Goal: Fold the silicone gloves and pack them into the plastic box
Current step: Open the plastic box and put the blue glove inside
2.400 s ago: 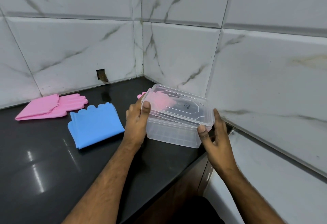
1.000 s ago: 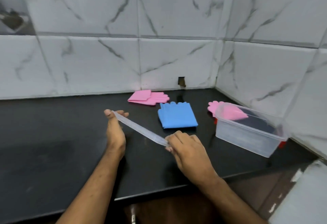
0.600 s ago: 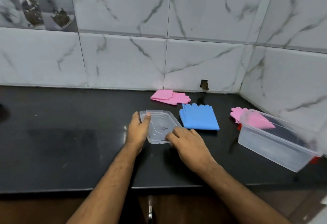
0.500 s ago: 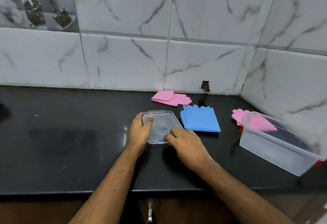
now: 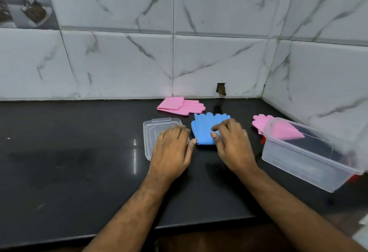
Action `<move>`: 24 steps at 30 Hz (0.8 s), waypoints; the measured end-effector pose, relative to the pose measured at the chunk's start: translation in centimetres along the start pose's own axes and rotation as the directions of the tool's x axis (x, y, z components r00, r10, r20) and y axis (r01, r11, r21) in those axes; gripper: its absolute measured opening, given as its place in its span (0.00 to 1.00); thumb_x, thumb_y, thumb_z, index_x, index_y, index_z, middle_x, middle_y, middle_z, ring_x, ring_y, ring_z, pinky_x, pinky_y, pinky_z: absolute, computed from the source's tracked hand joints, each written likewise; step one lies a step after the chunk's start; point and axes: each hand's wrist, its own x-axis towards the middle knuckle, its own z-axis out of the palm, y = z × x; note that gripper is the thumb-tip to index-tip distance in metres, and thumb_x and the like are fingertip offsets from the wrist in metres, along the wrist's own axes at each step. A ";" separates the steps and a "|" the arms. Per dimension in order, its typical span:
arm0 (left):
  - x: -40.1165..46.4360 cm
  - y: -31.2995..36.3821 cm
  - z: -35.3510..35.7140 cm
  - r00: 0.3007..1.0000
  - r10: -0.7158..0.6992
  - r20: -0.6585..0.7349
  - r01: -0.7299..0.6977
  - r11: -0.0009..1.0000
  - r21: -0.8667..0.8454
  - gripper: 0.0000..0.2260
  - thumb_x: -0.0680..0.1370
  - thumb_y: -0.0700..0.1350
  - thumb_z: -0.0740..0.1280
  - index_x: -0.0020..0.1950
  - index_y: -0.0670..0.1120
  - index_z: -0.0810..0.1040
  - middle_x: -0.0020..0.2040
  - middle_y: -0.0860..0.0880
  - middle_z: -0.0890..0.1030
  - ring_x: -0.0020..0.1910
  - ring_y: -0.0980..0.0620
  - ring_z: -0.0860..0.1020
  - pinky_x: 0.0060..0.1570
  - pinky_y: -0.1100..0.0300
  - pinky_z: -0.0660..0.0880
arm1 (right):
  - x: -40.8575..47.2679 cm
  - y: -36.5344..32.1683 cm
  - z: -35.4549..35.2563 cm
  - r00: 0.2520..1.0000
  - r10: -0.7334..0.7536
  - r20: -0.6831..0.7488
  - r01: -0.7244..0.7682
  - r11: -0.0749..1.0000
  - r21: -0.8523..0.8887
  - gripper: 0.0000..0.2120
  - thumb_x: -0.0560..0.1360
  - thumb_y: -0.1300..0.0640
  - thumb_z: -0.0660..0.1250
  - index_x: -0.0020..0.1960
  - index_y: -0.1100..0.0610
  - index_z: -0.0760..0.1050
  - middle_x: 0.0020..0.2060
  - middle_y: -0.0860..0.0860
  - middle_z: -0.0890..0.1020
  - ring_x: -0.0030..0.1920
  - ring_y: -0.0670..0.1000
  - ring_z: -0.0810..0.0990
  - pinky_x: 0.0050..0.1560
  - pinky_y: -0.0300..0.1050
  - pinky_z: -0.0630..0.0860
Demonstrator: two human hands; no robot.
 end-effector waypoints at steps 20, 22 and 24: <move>5.9 4.3 8.0 0.973 -0.098 0.209 0.110 0.993 -0.047 0.35 0.83 0.65 0.51 0.83 0.44 0.55 0.82 0.42 0.61 0.80 0.44 0.61 0.75 0.52 0.64 | 5.8 6.7 3.1 0.638 0.623 0.453 -0.769 0.482 0.419 0.29 0.75 0.34 0.69 0.56 0.61 0.78 0.50 0.54 0.85 0.49 0.55 0.85 0.51 0.52 0.82; 5.9 4.0 8.1 0.965 -0.125 0.230 0.139 0.989 -0.044 0.34 0.83 0.65 0.50 0.82 0.44 0.58 0.80 0.43 0.65 0.77 0.45 0.66 0.73 0.52 0.66 | 6.0 6.9 3.0 0.645 0.492 0.585 -0.758 0.311 0.574 0.22 0.76 0.41 0.73 0.55 0.60 0.81 0.49 0.55 0.88 0.47 0.54 0.88 0.44 0.47 0.84; 6.1 3.9 8.2 0.963 -0.135 0.233 0.147 0.988 -0.038 0.33 0.83 0.65 0.50 0.80 0.44 0.61 0.78 0.44 0.69 0.75 0.46 0.68 0.72 0.52 0.67 | 6.0 7.0 3.0 0.669 0.377 0.641 -0.735 0.204 0.647 0.17 0.77 0.48 0.74 0.59 0.58 0.81 0.49 0.53 0.89 0.48 0.52 0.89 0.43 0.46 0.84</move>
